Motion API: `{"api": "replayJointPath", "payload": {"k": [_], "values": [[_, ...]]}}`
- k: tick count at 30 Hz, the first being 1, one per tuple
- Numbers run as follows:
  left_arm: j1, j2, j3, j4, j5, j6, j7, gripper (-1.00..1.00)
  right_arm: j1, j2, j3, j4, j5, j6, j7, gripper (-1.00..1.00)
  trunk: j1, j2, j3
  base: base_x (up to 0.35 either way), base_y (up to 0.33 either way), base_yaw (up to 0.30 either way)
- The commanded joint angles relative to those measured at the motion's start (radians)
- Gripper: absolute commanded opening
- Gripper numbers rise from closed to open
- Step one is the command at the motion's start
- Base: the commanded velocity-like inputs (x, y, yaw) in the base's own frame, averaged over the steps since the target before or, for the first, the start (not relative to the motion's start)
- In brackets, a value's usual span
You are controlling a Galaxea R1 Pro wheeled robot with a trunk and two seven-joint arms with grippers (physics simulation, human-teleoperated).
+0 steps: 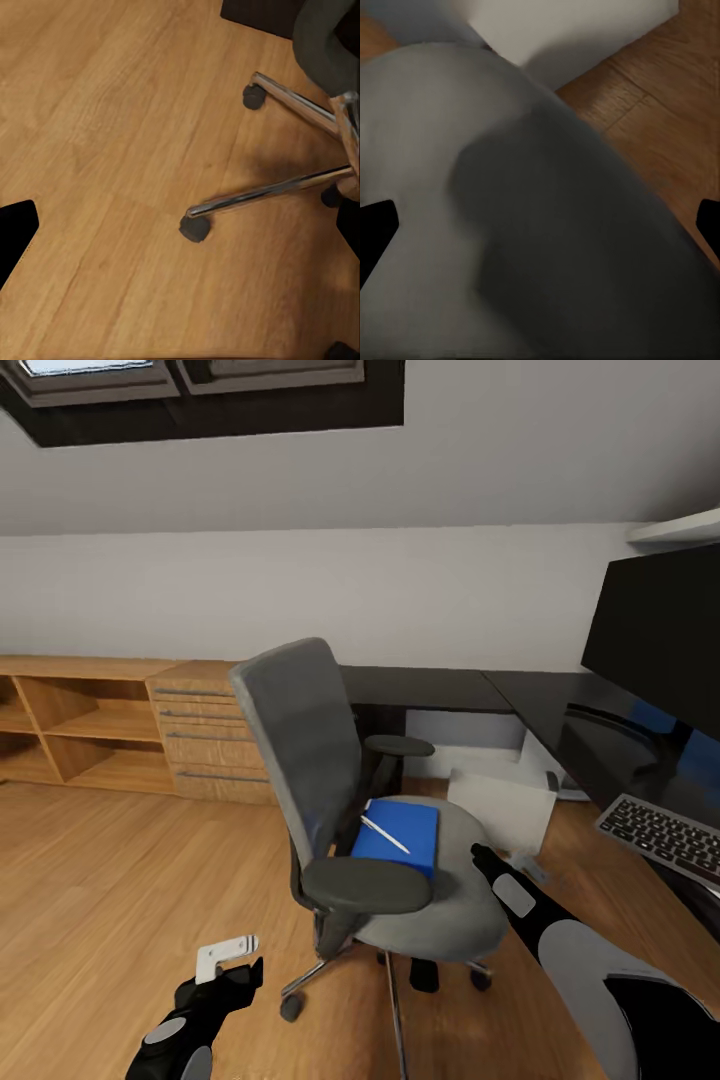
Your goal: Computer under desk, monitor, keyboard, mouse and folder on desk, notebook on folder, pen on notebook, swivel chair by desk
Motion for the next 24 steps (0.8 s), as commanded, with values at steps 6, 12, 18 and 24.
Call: {"api": "replayJointPath", "payload": {"k": [6,12,18,24], "values": [[0.000,-0.001,-0.002,-0.001,0.010,0.002,0.009,1.00,0.000,0.000,-0.003,0.000,-0.006,-0.002,0.000,1.00,0.000,0.000,0.005,-0.025,0.024,0.224],[0.000,-0.001,-0.003,0.000,0.010,0.002,0.009,1.00,0.000,0.000,-0.003,-0.001,-0.006,-0.002,0.000,1.00,0.000,0.000,0.008,-0.002,0.001,0.241],[0.000,-0.001,-0.003,0.000,0.010,0.002,0.009,1.00,0.000,0.000,-0.003,-0.002,-0.006,-0.002,0.000,1.00,0.000,0.000,0.008,0.000,0.000,0.260],[0.000,-0.001,-0.003,0.000,0.010,0.003,0.009,1.00,0.000,-0.001,-0.003,-0.002,-0.006,-0.002,0.000,1.00,0.000,0.000,0.009,0.000,0.000,0.274]]}}
